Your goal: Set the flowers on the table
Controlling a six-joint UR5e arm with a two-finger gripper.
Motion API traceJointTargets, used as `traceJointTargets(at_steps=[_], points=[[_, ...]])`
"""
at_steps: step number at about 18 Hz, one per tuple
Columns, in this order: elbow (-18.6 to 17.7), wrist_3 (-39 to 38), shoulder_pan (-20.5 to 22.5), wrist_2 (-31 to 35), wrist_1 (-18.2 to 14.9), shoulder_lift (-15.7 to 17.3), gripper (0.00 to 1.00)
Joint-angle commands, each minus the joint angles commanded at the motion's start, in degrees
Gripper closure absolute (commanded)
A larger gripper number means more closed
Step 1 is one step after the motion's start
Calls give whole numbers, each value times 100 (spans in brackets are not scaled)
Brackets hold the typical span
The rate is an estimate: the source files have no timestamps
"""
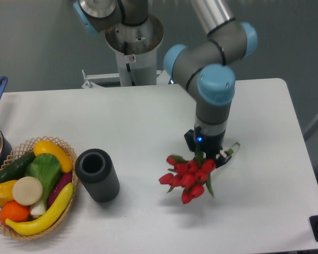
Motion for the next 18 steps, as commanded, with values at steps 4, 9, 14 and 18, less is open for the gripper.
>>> traceJointTargets(at_steps=[4, 9, 14, 18], points=[[-9, -44, -27, 0, 0, -114, 63], [-44, -53, -44, 0, 0, -132, 59], [-53, -44, -9, -9, 61, -53, 3], [140, -35, 35, 52, 105, 78, 0]])
